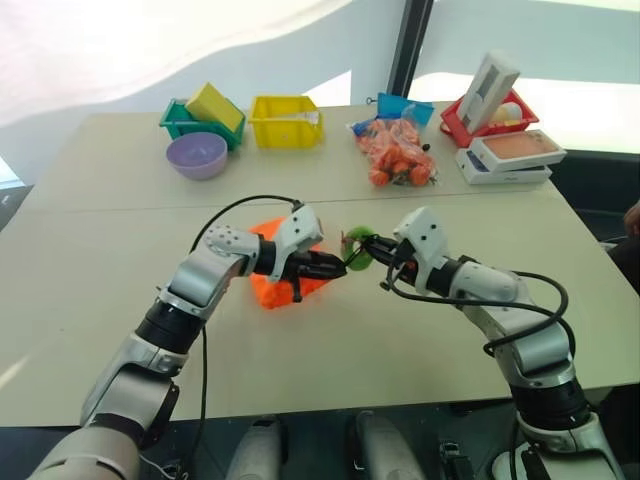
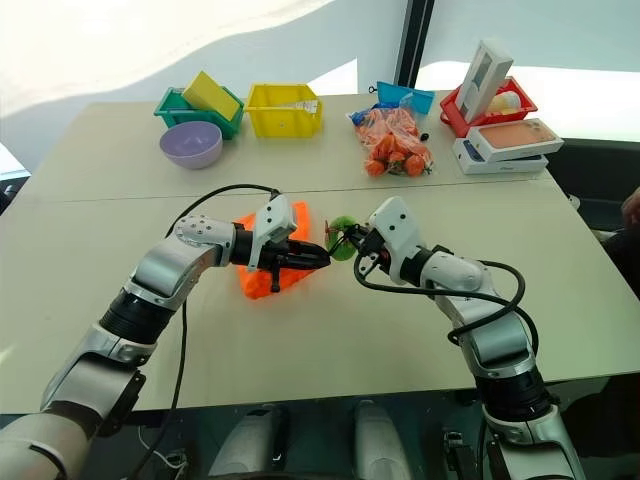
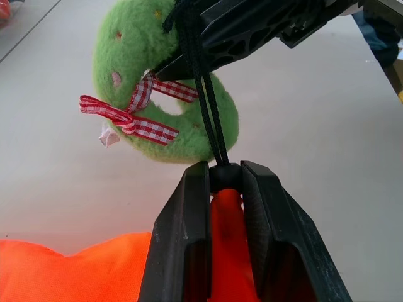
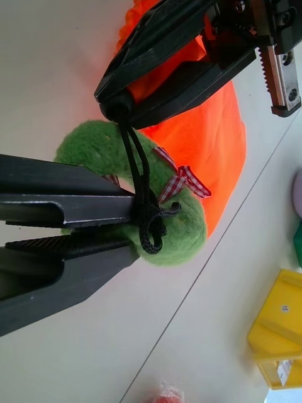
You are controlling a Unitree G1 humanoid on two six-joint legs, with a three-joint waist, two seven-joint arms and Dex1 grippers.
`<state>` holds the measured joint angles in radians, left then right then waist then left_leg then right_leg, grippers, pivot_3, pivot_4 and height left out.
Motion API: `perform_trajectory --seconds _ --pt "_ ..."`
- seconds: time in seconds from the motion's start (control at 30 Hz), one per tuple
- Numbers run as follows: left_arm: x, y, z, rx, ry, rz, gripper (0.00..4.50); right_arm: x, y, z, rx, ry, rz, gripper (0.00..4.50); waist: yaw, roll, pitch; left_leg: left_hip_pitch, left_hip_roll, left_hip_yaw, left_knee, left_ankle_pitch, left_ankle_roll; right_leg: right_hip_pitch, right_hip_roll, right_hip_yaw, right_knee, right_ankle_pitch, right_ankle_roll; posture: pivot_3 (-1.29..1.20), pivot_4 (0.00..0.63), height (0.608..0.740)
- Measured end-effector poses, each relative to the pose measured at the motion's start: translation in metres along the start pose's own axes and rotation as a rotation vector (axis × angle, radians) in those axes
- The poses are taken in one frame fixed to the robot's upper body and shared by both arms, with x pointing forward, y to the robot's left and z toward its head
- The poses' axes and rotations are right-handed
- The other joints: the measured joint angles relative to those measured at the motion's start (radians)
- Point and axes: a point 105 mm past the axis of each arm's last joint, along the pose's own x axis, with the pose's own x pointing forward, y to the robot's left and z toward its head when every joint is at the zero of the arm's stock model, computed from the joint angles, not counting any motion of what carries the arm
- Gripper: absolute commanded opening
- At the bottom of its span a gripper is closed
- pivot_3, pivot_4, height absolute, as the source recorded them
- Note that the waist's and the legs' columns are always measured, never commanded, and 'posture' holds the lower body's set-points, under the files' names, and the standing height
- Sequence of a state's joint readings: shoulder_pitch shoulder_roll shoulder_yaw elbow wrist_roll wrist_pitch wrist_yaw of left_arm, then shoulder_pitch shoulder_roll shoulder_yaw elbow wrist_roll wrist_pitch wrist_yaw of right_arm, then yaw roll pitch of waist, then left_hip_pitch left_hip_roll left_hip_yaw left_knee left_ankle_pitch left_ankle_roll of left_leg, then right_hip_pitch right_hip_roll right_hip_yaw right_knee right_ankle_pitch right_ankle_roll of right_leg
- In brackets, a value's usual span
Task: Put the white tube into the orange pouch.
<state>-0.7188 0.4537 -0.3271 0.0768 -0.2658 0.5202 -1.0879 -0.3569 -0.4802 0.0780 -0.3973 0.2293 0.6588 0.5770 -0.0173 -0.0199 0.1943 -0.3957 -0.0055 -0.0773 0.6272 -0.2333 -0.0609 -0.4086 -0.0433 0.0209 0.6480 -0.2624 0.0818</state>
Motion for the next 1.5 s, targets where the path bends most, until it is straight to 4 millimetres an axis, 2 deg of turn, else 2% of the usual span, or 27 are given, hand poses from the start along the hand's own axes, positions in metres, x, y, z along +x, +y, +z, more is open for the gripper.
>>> perform_trajectory --seconds 0.2,0.3,0.5,0.67,0.7,0.8,0.9,0.97,1.07,1.13,1.2,1.3,1.4,1.5 --pt "-0.009 0.000 -0.014 0.017 0.052 0.008 0.37 -0.001 -0.004 -0.002 -0.019 0.012 -0.019 0.00 -0.001 0.000 0.000 0.000 0.000 0.000 0.000 0.000 0.000 0.000 0.000 0.000 0.000 0.000 0.000 0.00 0.150 0.740" --pt "-0.018 0.001 -0.025 0.035 0.102 0.023 0.37 -0.001 -0.017 -0.011 -0.028 0.052 -0.093 0.00 0.000 0.000 0.000 0.000 0.000 0.000 0.000 0.000 0.000 0.000 0.000 0.000 0.000 0.000 0.000 0.00 0.150 0.740" --pt "-0.033 0.000 -0.039 0.095 0.177 0.036 0.37 -0.005 -0.057 -0.038 -0.045 0.182 -0.296 0.00 0.001 0.000 0.000 0.000 0.000 0.001 0.000 0.000 0.000 0.000 0.000 0.000 0.000 0.000 0.000 0.00 0.150 0.740" --pt "-0.036 -0.004 -0.042 0.102 0.176 0.033 0.37 -0.006 -0.061 -0.042 -0.057 0.197 -0.315 0.00 0.001 0.000 0.000 0.000 0.000 0.001 0.000 0.000 0.000 0.000 0.000 0.000 0.000 0.000 0.000 0.00 0.150 0.740" --pt "-0.036 -0.004 -0.041 0.074 0.157 0.038 1.26 -0.007 -0.061 -0.041 -0.064 0.197 -0.302 0.00 0.001 0.000 0.000 0.000 0.000 0.001 0.001 0.000 0.000 0.000 0.000 0.000 0.001 0.000 0.000 0.00 0.150 0.740" --pt "-0.038 -0.002 -0.034 -0.021 0.078 0.063 2.51 -0.009 -0.053 -0.037 -0.084 0.187 -0.221 1.13 0.001 0.000 0.000 0.000 0.000 0.000 0.001 0.000 0.001 0.000 0.000 0.000 0.001 0.000 0.000 0.00 0.150 0.740" --pt "-0.047 0.002 -0.013 -0.080 -0.050 0.122 4.09 -0.014 -0.031 -0.040 -0.115 0.199 -0.099 2.75 0.000 0.000 0.000 0.000 0.000 0.000 0.001 -0.001 0.001 0.000 0.000 0.000 0.001 0.000 0.001 0.00 0.150 0.740" --pt "-0.063 0.004 -0.003 -0.124 -0.123 0.174 4.11 -0.019 -0.023 -0.048 -0.133 0.213 -0.070 3.68 -0.005 0.000 0.000 0.001 0.001 0.000 0.001 -0.001 0.002 0.000 0.000 0.000 0.001 0.000 0.001 0.00 0.150 0.740" --pt "-0.083 0.008 -0.004 -0.182 -0.164 0.250 4.11 -0.024 -0.022 -0.049 -0.138 0.189 -0.067 3.68 -0.006 0.000 0.000 0.002 0.001 0.000 0.001 -0.001 0.002 0.001 0.000 0.000 0.002 0.000 0.001 0.00 0.150 0.740" --pt "-0.104 0.011 -0.019 -0.232 -0.165 0.358 4.11 -0.033 -0.017 -0.049 -0.098 0.155 -0.015 3.68 -0.005 0.000 0.000 0.004 0.001 0.000 0.001 -0.001 0.002 0.002 0.000 0.000 0.002 0.000 0.000 0.00 0.150 0.740" --pt "-0.129 0.015 -0.044 -0.284 -0.135 0.498 4.11 -0.046 -0.016 -0.057 -0.035 0.156 0.020 3.68 -0.002 0.000 0.000 0.004 0.002 0.000 0.001 -0.001 0.002 0.003 0.000 0.000 0.002 0.000 0.000 0.00 0.150 0.740" --pt "-0.161 0.019 -0.080 -0.347 -0.100 0.716 4.11 -0.062 -0.028 -0.064 0.053 0.129 -0.007 3.68 0.003 0.000 0.000 0.004 0.002 0.000 0.002 -0.001 0.002 0.004 -0.001 0.001 0.001 -0.001 0.000 0.00 0.150 0.740" --pt "-0.180 0.016 -0.104 -0.382 -0.085 0.859 4.11 -0.072 -0.043 -0.067 0.103 0.094 -0.062 3.68 0.007 0.000 0.000 0.004 0.002 0.001 0.004 -0.001 0.002 0.005 -0.003 0.001 0.000 -0.002 -0.004 0.00 0.150 0.740" --pt "-0.189 0.011 -0.118 -0.402 -0.097 0.953 4.11 -0.073 -0.046 -0.068 0.132 0.060 -0.078 3.68 0.007 0.000 0.000 0.004 0.002 0.001 0.004 -0.001 0.002 0.005 -0.003 0.001 0.000 -0.002 -0.004 0.00 0.150 0.740"
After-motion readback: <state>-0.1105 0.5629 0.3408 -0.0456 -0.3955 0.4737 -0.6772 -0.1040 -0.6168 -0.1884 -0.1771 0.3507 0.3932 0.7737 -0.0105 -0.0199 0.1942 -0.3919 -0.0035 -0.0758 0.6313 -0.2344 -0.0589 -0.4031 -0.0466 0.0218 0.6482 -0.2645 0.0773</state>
